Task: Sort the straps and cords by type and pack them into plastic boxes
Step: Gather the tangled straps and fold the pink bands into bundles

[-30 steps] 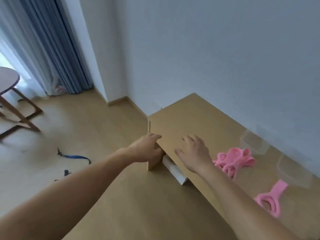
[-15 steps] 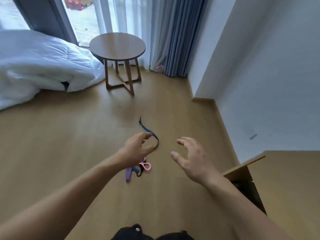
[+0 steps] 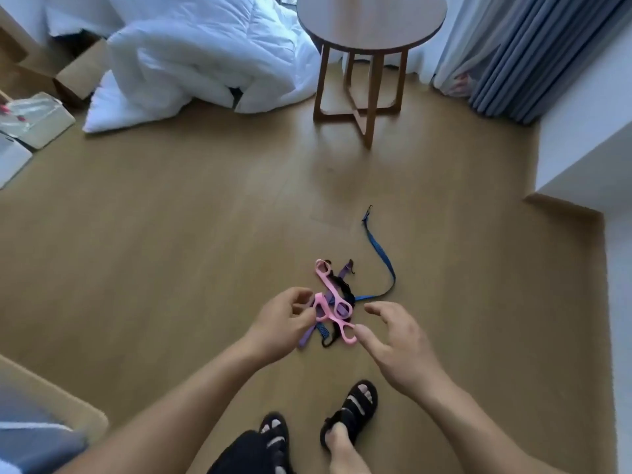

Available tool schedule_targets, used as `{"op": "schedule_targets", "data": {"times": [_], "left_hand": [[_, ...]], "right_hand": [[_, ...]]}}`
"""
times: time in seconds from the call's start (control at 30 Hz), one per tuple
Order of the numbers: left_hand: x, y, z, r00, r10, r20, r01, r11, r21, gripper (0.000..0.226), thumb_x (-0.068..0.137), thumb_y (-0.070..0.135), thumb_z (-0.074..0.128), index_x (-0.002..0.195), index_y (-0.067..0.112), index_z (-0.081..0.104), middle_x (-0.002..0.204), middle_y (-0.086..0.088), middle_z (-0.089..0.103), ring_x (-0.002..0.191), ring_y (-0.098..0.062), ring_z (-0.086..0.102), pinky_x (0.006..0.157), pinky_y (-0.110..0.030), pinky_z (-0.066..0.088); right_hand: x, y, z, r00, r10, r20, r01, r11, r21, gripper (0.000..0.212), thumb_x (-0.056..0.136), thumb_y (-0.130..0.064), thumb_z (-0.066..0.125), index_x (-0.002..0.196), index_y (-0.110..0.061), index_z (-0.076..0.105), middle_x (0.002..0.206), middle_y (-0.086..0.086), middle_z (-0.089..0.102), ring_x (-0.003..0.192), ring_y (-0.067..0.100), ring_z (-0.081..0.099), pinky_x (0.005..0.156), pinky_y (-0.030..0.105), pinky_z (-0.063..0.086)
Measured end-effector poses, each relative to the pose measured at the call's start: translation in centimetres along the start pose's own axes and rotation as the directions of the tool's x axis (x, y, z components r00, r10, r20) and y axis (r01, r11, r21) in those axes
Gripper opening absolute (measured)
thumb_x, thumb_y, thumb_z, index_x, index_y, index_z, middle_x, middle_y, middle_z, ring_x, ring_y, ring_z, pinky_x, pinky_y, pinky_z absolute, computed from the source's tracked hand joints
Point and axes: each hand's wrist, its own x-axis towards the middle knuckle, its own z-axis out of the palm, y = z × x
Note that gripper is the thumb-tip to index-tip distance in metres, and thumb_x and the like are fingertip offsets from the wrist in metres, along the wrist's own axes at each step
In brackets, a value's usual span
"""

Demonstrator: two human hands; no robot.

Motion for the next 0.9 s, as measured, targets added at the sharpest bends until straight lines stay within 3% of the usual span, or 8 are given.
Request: {"op": "schedule_targets", "data": {"times": [0.1,0.23,0.3,0.43,0.6,0.73,0.83,0.9], "left_hand": [[7.8,-4.2,2.8,0.995,-0.102,-0.006,0.101,0.993,-0.066,0.025,0.095,0.022,0.060,0.120,0.024,0.057,0.103,0.021,0.060,0.091,0.010,0.056,0.067,-0.003,0.043],[18.7,-12.6,7.5,0.965,-0.262,-0.005,0.261,0.961,-0.093,0.027,0.093,0.018,0.059,0.120,0.019,0.060,0.117,0.003,0.065,0.101,-0.010,0.060,0.085,-0.022,0.047],[24.1,-17.3,9.7,0.947,-0.321,0.017,0.321,0.942,-0.099,0.032,0.093,0.017,0.058,0.125,0.016,0.060,0.122,0.000,0.064,0.104,-0.012,0.059,0.088,-0.021,0.043],[33.4,-26.2,13.4,0.925,-0.380,0.022,0.380,0.920,-0.092,0.041,0.093,0.017,0.055,0.133,0.012,0.054,0.126,-0.003,0.061,0.110,-0.015,0.057,0.092,-0.023,0.042],[40.8,-34.2,16.6,0.917,-0.398,0.011,0.397,0.910,-0.123,0.037,0.094,0.021,0.055,0.130,0.014,0.058,0.123,-0.002,0.063,0.103,-0.015,0.057,0.087,-0.023,0.041],[43.7,-38.0,18.0,0.911,-0.411,-0.015,0.404,0.902,-0.154,0.021,0.094,0.023,0.052,0.110,0.021,0.064,0.109,0.000,0.067,0.098,-0.022,0.062,0.082,-0.030,0.047],[43.9,-38.9,18.4,0.888,-0.458,-0.022,0.446,0.874,-0.190,0.020,0.096,0.026,0.048,0.100,0.016,0.066,0.107,-0.003,0.068,0.103,-0.025,0.063,0.089,-0.039,0.051],[43.4,-38.4,18.2,0.856,-0.517,0.019,0.503,0.823,-0.263,0.031,0.098,0.031,0.045,0.096,0.008,0.066,0.103,-0.009,0.070,0.095,-0.028,0.063,0.080,-0.037,0.050]], "right_hand": [[7.9,5.2,4.5,0.992,0.076,0.102,-0.075,0.997,-0.012,0.042,0.093,-0.044,0.058,0.130,-0.025,0.055,0.126,-0.012,0.054,0.119,0.009,0.051,0.099,0.026,0.042],[18.2,13.4,13.4,0.958,0.196,0.209,-0.186,0.980,-0.070,0.045,0.094,-0.044,0.055,0.134,-0.025,0.052,0.127,-0.007,0.055,0.116,0.012,0.052,0.097,0.028,0.042],[23.3,17.5,18.5,0.941,0.239,0.237,-0.222,0.970,-0.095,0.042,0.094,-0.042,0.054,0.132,-0.023,0.053,0.126,-0.005,0.056,0.115,0.015,0.053,0.094,0.029,0.043],[32.6,24.2,28.0,0.904,0.320,0.285,-0.307,0.947,-0.088,0.014,0.092,-0.036,0.053,0.095,-0.022,0.055,0.099,0.000,0.059,0.089,0.025,0.055,0.079,0.035,0.046],[41.2,29.6,38.0,0.920,0.326,0.217,-0.315,0.945,-0.084,0.028,0.093,-0.035,0.053,0.109,-0.013,0.059,0.108,0.008,0.065,0.100,0.029,0.061,0.085,0.037,0.050],[45.8,31.0,42.8,0.882,0.437,0.177,-0.435,0.899,-0.050,0.040,0.091,-0.041,0.047,0.108,-0.009,0.062,0.109,0.014,0.068,0.106,0.035,0.059,0.092,0.044,0.048],[46.0,30.7,43.9,0.872,0.473,0.124,-0.480,0.877,0.028,0.032,0.092,-0.033,0.049,0.107,-0.008,0.061,0.107,0.014,0.067,0.103,0.033,0.060,0.088,0.039,0.047],[43.9,29.5,43.4,0.921,0.378,0.095,-0.389,0.907,0.160,0.019,0.092,-0.026,0.052,0.094,-0.009,0.061,0.092,0.011,0.067,0.092,0.029,0.061,0.077,0.038,0.045]]}}
